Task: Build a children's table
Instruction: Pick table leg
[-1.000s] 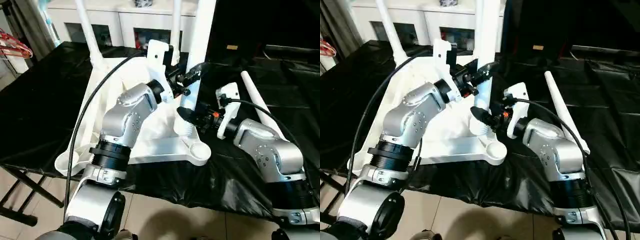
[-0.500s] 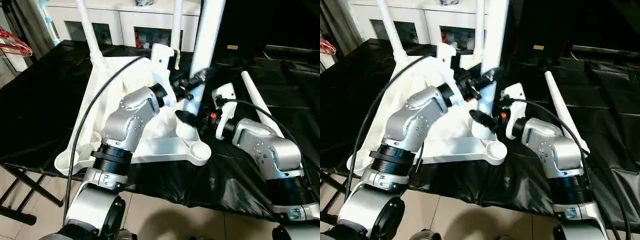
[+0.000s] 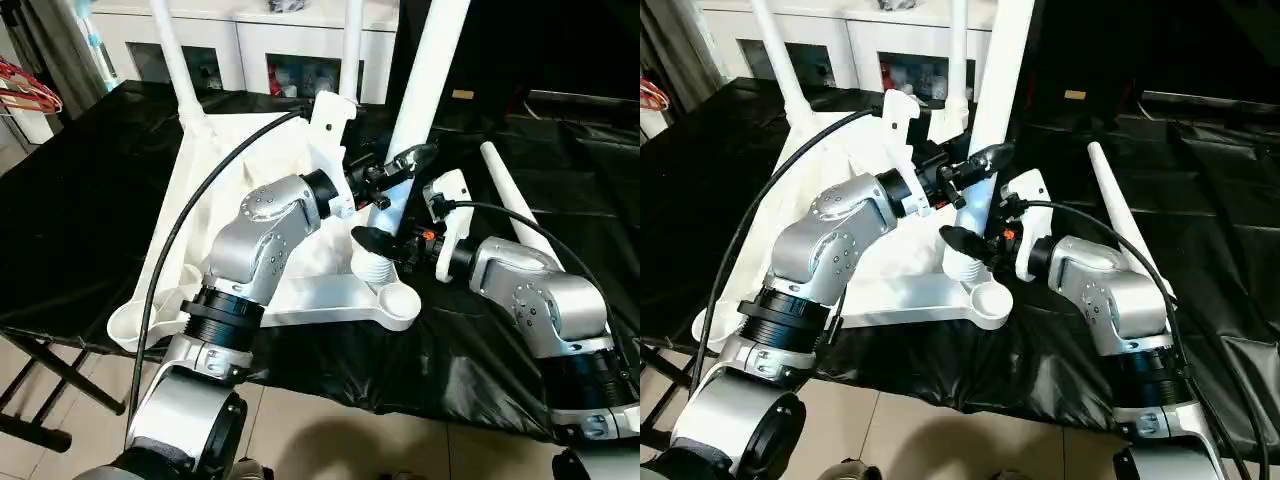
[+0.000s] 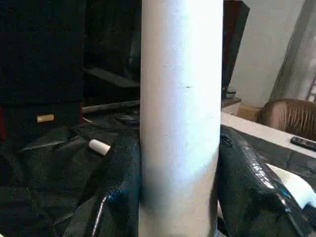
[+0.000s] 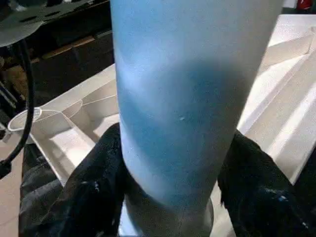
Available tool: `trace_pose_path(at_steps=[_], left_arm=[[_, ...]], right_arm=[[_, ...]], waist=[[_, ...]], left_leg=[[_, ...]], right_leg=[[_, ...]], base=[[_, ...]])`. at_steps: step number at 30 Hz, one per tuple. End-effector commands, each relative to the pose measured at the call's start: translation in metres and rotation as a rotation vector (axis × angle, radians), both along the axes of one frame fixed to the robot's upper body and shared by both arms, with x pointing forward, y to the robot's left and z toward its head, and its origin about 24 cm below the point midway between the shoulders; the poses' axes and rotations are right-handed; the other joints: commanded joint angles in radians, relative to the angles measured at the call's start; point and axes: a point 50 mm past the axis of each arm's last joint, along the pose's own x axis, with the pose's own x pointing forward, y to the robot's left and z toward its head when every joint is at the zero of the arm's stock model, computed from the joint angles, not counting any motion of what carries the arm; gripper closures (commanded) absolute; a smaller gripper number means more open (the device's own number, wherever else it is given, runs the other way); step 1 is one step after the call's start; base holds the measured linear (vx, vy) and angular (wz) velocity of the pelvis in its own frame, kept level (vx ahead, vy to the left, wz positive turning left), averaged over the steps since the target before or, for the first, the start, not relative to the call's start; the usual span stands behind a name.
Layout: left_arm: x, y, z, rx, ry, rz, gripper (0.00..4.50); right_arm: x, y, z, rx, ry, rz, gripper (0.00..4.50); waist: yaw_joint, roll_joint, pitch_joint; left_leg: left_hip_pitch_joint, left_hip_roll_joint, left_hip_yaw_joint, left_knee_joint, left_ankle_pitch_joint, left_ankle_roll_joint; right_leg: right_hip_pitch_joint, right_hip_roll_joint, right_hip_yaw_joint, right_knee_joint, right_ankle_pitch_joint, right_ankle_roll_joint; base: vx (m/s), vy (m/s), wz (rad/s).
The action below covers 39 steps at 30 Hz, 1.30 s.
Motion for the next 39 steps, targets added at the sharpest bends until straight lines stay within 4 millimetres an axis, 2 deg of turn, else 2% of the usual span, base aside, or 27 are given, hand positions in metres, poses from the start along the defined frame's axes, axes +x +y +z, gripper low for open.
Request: trace_pose_path(at_steps=[1,5,10,11,14,15,16,21,24,27,29,30,33,34,35,36,39], left_arm=[[-0.001,-0.001,0.012,0.005,-0.05,-0.014,2.66],[-0.001,-0.001,0.011,0.002,-0.044,-0.018,2.66],[0.001,-0.001,0.011,0.003,-0.024,0.003,2.66],[0.001,-0.001,0.011,-0.006,-0.009,-0.002,1.96],[-0.001,-0.001,0.012,-0.039,0.005,-0.033,1.96],[-0.001,-0.001,0.013,-0.047,0.001,-0.035,1.63],[-0.001,-0.001,0.014,-0.05,-0.003,-0.029,1.53],[-0.005,0.005,0.029,-0.164,-0.108,-0.025,1.51],[-0.004,0.012,0.035,-0.188,-0.129,0.006,1.51],[-0.006,0.02,0.035,-0.176,-0.13,-0.039,1.51],[-0.012,0.029,0.015,0.025,-0.158,-0.123,1.51],[-0.012,0.029,0.015,0.025,-0.158,-0.123,1.51],[-0.022,0.043,-0.031,0.355,-0.123,-0.217,1.51],[-0.023,0.044,-0.034,0.371,-0.119,-0.222,1.51],[-0.029,0.05,-0.052,0.463,-0.091,-0.261,1.51],[-0.032,0.051,-0.06,0.489,-0.066,-0.276,1.51],[-0.043,0.056,-0.082,0.548,0.023,-0.325,1.51]], right_arm=[[0.001,-0.005,-0.003,-0.02,0.028,-0.016,2.18],[0.0,-0.005,-0.006,-0.026,0.045,-0.023,2.53],[0.0,-0.004,-0.007,-0.015,0.05,-0.02,2.63],[0.0,-0.004,-0.007,-0.009,0.044,-0.019,2.63],[0.001,-0.004,-0.007,-0.004,0.04,-0.025,2.63],[0.001,-0.003,-0.007,-0.003,0.038,-0.028,2.63],[0.001,-0.003,-0.007,-0.002,0.038,-0.031,2.63],[0.006,-0.004,-0.006,0.029,0.022,-0.111,2.63],[0.01,-0.007,-0.002,0.048,-0.003,-0.165,2.63],[0.014,-0.013,0.0,0.045,-0.032,-0.22,2.63],[0.012,-0.019,0.002,0.051,-0.052,-0.245,2.63],[0.012,-0.019,0.002,0.051,-0.052,-0.245,2.63],[0.004,-0.026,0.005,0.04,-0.08,-0.244,2.63],[0.003,-0.026,0.005,0.04,-0.08,-0.244,2.63],[-0.002,-0.029,0.005,0.034,-0.078,-0.244,2.63],[-0.004,-0.029,0.004,0.032,-0.078,-0.246,2.63],[-0.012,-0.031,0.004,0.028,-0.074,-0.247,2.63]], waist=[[0.003,-0.022,-0.085],[0.003,-0.022,-0.085],[0.003,-0.021,-0.086],[0.003,-0.021,-0.086],[0.003,-0.021,-0.086],[0.004,-0.02,-0.086],[0.004,-0.021,-0.086],[0.004,-0.02,-0.087],[0.002,-0.019,-0.086],[0.002,-0.018,-0.085],[0.001,-0.016,-0.084],[0.001,-0.015,-0.085],[-0.003,-0.011,-0.084],[-0.003,-0.009,-0.086],[-0.002,-0.006,-0.086],[-0.001,-0.007,-0.085],[-0.001,0.0,-0.082]], left_leg=[[0.012,0.002,0.007,-0.059,-0.134,0.047],[0.013,0.002,0.007,-0.059,-0.14,0.045],[0.013,0.002,0.007,-0.058,-0.138,0.043],[0.013,0.002,0.007,-0.058,-0.136,0.042],[0.013,0.001,0.007,-0.058,-0.139,0.043],[0.013,0.001,0.007,-0.058,-0.14,0.042],[0.012,0.001,0.007,-0.058,-0.139,0.043],[0.012,0.002,0.006,-0.058,-0.136,0.042],[0.014,0.003,0.007,-0.059,-0.146,0.039],[0.014,0.001,0.008,-0.06,-0.152,0.028],[0.014,0.001,0.007,-0.062,-0.153,0.027],[0.014,0.002,0.004,-0.064,-0.151,0.027],[0.017,0.003,0.006,-0.066,-0.154,0.021],[0.018,0.004,0.005,-0.066,-0.143,0.015],[0.02,0.005,0.006,-0.067,-0.149,0.008],[0.02,0.005,0.005,-0.068,-0.155,0.006],[0.023,0.005,0.005,-0.072,-0.205,-0.015]], right_leg=[[0.064,-0.026,0.02,-0.062,-0.141,-0.224],[0.064,-0.026,0.02,-0.062,-0.144,-0.226],[0.064,-0.026,0.02,-0.061,-0.139,-0.227],[0.065,-0.026,0.02,-0.06,-0.131,-0.23],[0.064,-0.026,0.02,-0.06,-0.136,-0.234],[0.065,-0.027,0.02,-0.06,-0.139,-0.236],[0.065,-0.026,0.02,-0.061,-0.138,-0.235],[0.066,-0.026,0.019,-0.06,-0.124,-0.238],[0.063,-0.026,0.02,-0.062,-0.136,-0.238],[0.063,-0.025,0.019,-0.062,-0.153,-0.229],[0.062,-0.025,0.019,-0.061,-0.17,-0.215],[0.063,-0.025,0.019,-0.061,-0.174,-0.206],[0.058,-0.021,0.023,-0.06,-0.173,-0.181],[0.059,-0.022,0.023,-0.057,-0.154,-0.181],[0.057,-0.022,0.023,-0.057,-0.151,-0.185],[0.056,-0.022,0.023,-0.059,-0.156,-0.185],[0.054,-0.023,0.024,-0.06,-0.186,-0.191]], base=[[0.0,0.0,0.0],[0.0,0.0,0.0],[0.0,0.0,0.0],[0.0,0.0,0.0],[0.0,0.0,0.0],[0.0,0.0,0.0],[0.0,0.0,0.0],[0.0,0.0,0.0],[0.0,0.0,0.0],[0.0,0.0,0.0],[0.0,0.0,0.0],[0.0,0.0,0.0],[0.0,0.0,0.0],[0.0,0.0,0.0],[0.0,0.0,0.0],[0.0,0.0,0.0],[0.0,0.0,0.0]])
